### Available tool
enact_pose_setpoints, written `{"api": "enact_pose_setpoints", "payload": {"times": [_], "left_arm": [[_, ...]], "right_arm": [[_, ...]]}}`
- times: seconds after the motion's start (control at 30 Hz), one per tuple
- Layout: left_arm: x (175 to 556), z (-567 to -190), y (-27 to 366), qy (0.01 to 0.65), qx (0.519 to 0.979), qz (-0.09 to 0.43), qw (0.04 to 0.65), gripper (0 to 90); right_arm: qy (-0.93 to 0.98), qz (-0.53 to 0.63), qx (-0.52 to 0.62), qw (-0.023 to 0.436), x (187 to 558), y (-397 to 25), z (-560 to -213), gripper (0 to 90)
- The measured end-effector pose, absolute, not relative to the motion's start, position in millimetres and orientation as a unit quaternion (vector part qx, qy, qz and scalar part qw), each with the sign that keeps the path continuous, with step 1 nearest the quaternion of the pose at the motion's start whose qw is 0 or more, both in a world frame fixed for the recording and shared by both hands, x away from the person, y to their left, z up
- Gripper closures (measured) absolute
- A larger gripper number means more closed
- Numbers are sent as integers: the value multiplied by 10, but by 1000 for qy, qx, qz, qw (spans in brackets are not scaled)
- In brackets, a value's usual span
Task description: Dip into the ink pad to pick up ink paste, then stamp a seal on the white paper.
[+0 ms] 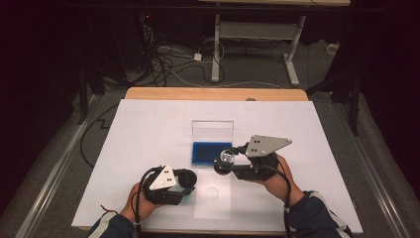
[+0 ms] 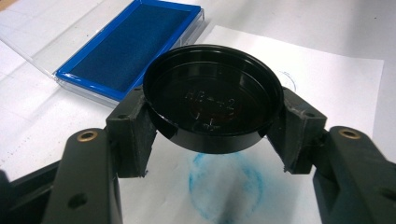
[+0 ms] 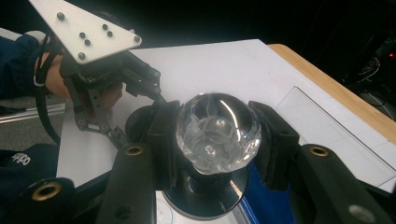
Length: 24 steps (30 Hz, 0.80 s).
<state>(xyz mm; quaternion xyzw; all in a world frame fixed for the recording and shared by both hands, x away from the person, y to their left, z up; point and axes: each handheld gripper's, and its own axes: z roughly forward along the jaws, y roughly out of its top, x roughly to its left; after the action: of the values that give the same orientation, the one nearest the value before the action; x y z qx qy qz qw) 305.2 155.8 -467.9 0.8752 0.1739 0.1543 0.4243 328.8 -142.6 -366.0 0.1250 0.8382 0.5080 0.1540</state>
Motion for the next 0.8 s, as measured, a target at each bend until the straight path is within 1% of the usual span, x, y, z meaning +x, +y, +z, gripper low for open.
{"api": "enact_pose_setpoints", "payload": {"times": [0.5,0.8], "left_arm": [[3060,-4649,1345,153,877,143,432,364],[3069,-4641,1147,140,881,133,433,364]], "right_arm": [[837,512,119,150,3263,-1418,-3654,568],[846,504,106,138,3211,-1332,-3737,568]]}}
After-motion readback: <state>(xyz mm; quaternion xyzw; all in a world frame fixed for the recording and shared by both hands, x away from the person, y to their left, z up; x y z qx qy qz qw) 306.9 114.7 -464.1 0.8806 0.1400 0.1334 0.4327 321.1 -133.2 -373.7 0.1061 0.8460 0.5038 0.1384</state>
